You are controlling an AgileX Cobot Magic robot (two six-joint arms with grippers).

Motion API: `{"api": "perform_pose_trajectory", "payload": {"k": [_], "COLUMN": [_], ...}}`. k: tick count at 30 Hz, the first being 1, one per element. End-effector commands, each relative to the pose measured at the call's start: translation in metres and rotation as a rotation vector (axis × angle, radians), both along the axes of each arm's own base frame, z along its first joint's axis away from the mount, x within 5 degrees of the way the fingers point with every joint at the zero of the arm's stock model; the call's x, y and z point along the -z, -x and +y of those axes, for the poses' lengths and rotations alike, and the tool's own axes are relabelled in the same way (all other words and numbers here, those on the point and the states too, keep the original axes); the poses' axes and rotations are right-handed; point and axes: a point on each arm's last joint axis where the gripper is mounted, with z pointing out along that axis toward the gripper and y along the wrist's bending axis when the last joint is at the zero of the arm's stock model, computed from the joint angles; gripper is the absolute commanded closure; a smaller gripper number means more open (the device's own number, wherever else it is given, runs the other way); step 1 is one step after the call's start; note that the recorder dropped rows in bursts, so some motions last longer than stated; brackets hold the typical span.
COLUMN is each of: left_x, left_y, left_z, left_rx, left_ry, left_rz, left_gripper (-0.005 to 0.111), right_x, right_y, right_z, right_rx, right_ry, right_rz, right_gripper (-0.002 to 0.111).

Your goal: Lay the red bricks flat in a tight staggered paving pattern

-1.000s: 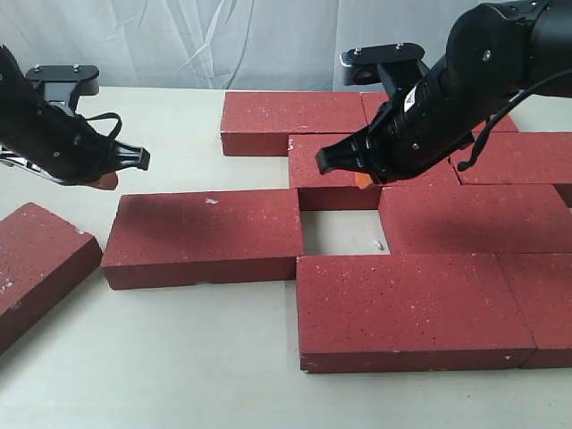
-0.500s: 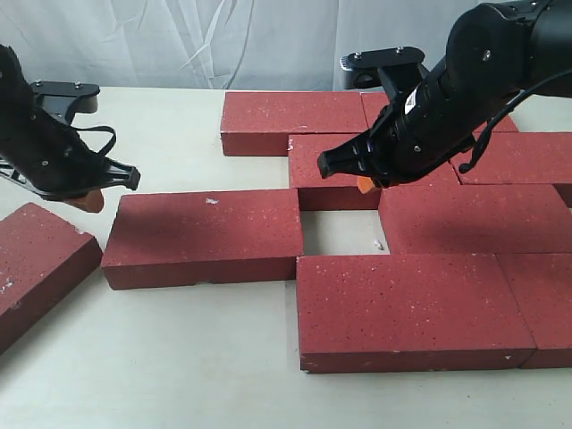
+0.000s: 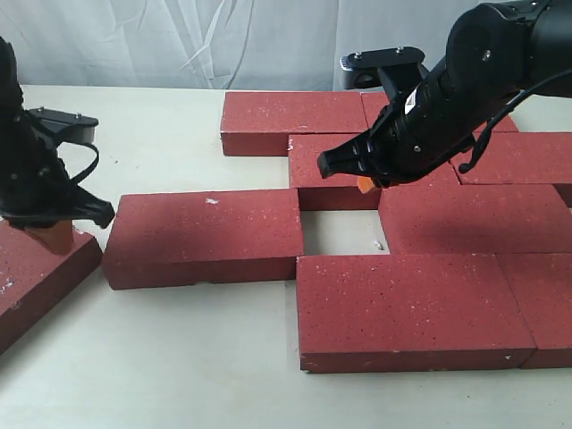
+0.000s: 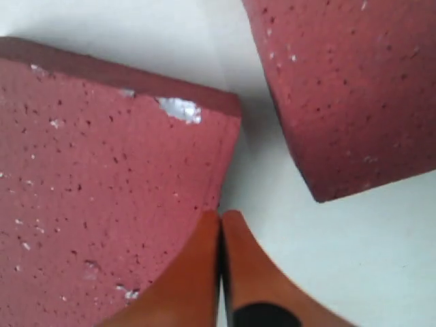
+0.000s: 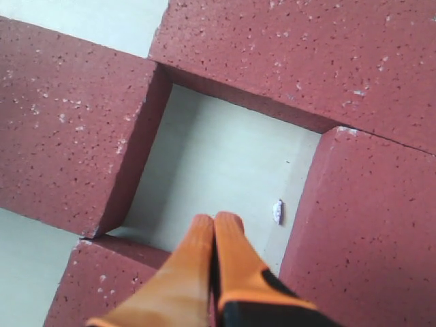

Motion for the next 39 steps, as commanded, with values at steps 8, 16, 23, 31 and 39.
{"api": "perform_pose_trajectory", "payload": {"k": [8,16,23,31,39], "left_x": [0.028,0.040,0.049,0.046,0.045], "left_y": [0.014,0.007,-0.007,-0.025,-0.027], "left_z": [-0.006,0.000,0.010,-0.003,-0.008], "left_rx": [0.083,0.080,0.002,-0.098,-0.136], "left_ry": [0.066,-0.012,-0.135,0.013,0.075], "left_rz": [0.179,0.162,0.046,-0.132,-0.154], "left_gripper": [0.107,0.107,0.107,0.107,0.107], "right_x": [-0.004,-0.004,-0.004,-0.004,-0.006], "right_y": [0.000,0.000,0.000,0.000,-0.015], "right_z": [-0.001,-0.001,-0.001,-0.001,-0.050], "right_rx": [-0.004,-0.004,-0.004,0.002,0.194], "right_ry": [0.003,0.003,0.003,-0.004,-0.036], "right_rz": [-0.013,-0.013,-0.013,-0.022,0.112], "right_gripper": [0.109,0.109,0.109,0.109,0.109]}}
